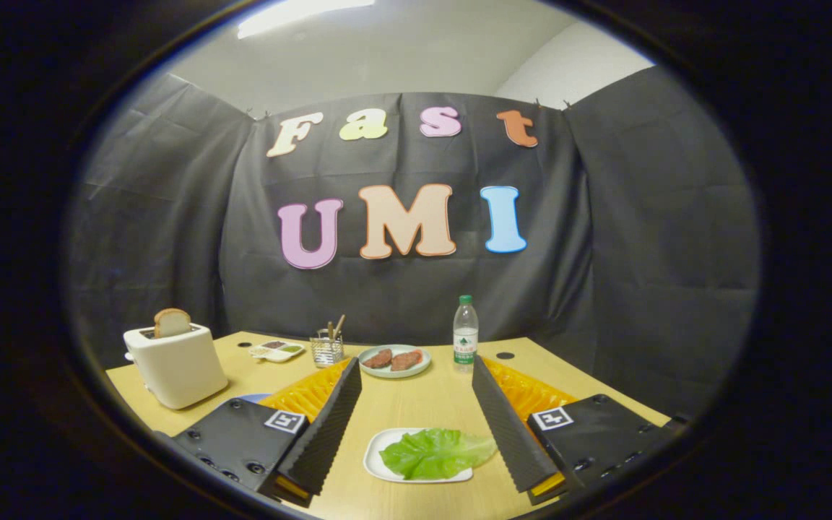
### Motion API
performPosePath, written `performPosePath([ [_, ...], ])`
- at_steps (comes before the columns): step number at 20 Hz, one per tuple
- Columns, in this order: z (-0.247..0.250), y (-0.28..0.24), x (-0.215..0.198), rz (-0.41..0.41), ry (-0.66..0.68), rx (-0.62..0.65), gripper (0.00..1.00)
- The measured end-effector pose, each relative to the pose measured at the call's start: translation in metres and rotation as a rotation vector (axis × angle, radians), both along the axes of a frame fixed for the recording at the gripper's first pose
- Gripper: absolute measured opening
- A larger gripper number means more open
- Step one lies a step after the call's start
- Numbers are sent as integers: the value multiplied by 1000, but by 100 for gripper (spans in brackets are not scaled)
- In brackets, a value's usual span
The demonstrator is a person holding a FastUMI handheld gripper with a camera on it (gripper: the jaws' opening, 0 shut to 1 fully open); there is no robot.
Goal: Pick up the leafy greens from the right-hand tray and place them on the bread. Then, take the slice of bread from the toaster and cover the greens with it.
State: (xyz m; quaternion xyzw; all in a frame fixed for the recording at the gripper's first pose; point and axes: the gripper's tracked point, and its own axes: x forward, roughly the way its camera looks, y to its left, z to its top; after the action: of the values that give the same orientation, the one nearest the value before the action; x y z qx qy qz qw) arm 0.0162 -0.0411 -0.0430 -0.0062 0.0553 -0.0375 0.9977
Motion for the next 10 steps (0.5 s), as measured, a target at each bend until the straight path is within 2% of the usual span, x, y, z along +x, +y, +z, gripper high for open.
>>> performPosePath([
  [6, -43, -38, 13, -55, 104, 45, 98],
  [10, -90, -65, 21, -92, 229, 117, 98],
])
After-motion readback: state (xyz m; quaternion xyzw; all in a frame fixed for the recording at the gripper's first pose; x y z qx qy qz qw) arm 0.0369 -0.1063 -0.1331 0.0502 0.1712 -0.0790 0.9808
